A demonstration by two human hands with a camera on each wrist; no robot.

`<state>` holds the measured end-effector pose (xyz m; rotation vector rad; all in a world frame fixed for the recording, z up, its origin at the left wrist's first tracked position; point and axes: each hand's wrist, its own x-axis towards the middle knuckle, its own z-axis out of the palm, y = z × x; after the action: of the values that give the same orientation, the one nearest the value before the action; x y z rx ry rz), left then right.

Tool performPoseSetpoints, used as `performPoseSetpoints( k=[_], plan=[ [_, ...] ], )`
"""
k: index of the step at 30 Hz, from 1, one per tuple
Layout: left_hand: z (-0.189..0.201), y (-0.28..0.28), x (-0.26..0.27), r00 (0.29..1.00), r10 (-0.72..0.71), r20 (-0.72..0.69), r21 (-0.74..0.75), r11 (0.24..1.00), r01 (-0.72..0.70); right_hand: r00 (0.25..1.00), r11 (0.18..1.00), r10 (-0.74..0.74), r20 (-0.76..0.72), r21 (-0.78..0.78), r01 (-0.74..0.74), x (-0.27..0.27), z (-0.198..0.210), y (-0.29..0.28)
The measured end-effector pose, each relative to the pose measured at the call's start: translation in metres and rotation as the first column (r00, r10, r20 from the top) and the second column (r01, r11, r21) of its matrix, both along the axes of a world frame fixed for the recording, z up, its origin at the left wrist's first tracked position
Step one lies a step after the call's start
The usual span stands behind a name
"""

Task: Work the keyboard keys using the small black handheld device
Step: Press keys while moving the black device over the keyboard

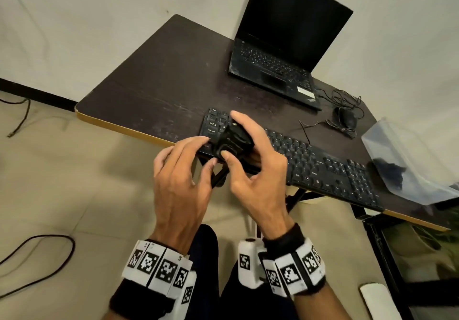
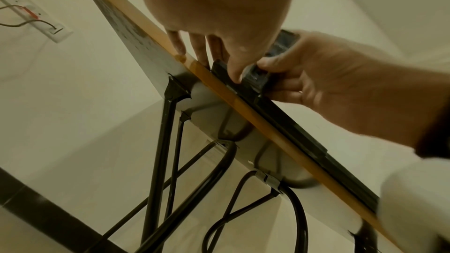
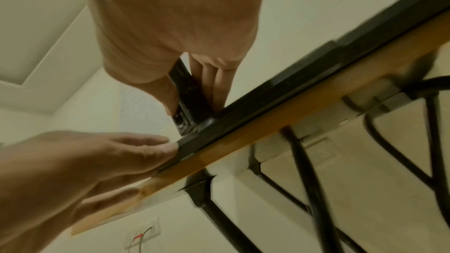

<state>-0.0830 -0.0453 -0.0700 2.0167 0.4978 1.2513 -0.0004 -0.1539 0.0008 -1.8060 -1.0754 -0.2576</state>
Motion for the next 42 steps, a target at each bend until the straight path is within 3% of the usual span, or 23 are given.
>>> performPoseSetpoints(
  k=[5,8,10,12,15,19,23,26,30,33,37,42],
  plan=[
    [0.001,-0.001,0.003,0.999,0.033,0.019,-0.020,0.999,-0.033,0.970,0.967,-0.229,-0.087,0.094,0.237,0.009,-0.005,-0.046],
    [0.002,-0.004,0.003,1.000,0.014,0.005,-0.024,1.000,-0.014,0.986,0.983,-0.131,-0.105,0.115,0.143,-0.003,-0.004,-0.029],
    [0.002,-0.005,0.002,1.000,0.003,-0.017,-0.001,1.000,-0.003,0.998,0.996,-0.055,-0.039,0.074,0.058,-0.006,-0.006,-0.010],
    [0.002,-0.005,0.001,0.999,0.008,-0.041,0.013,1.000,-0.008,0.995,0.994,-0.095,0.017,0.051,0.094,0.008,-0.005,-0.002],
    [0.000,-0.003,0.003,0.999,0.027,-0.042,0.007,1.000,-0.027,0.992,0.991,-0.109,-0.061,0.067,0.113,0.022,0.003,-0.007],
    [-0.001,-0.004,0.005,0.999,0.039,-0.017,0.003,0.999,-0.039,0.996,0.996,0.085,-0.001,-0.010,-0.085,0.006,0.003,-0.006],
    [0.000,-0.005,0.003,0.998,0.045,-0.034,-0.008,0.999,-0.045,1.000,0.999,0.013,-0.015,0.040,-0.013,0.021,0.002,0.000],
    [0.001,-0.005,0.004,0.999,0.041,-0.033,-0.017,0.999,-0.041,0.992,0.993,0.120,-0.032,0.023,-0.119,0.014,0.004,0.001],
    [0.002,-0.006,0.004,0.998,0.054,-0.030,-0.034,0.998,-0.055,0.993,0.995,0.101,-0.056,0.006,-0.101,0.024,0.011,0.002],
    [0.002,-0.005,0.003,0.999,0.047,-0.027,-0.027,0.998,-0.048,0.977,0.976,0.211,-0.010,-0.049,-0.211,0.015,0.011,0.004],
    [0.003,-0.006,0.002,0.998,0.056,-0.036,-0.048,0.997,-0.058,0.990,0.993,0.118,-0.077,-0.016,-0.119,0.028,0.013,0.008],
    [0.002,-0.005,0.003,0.997,0.060,-0.044,-0.032,0.998,-0.061,0.986,0.986,0.157,-0.056,-0.051,-0.160,0.025,0.013,0.004]
  ],
)
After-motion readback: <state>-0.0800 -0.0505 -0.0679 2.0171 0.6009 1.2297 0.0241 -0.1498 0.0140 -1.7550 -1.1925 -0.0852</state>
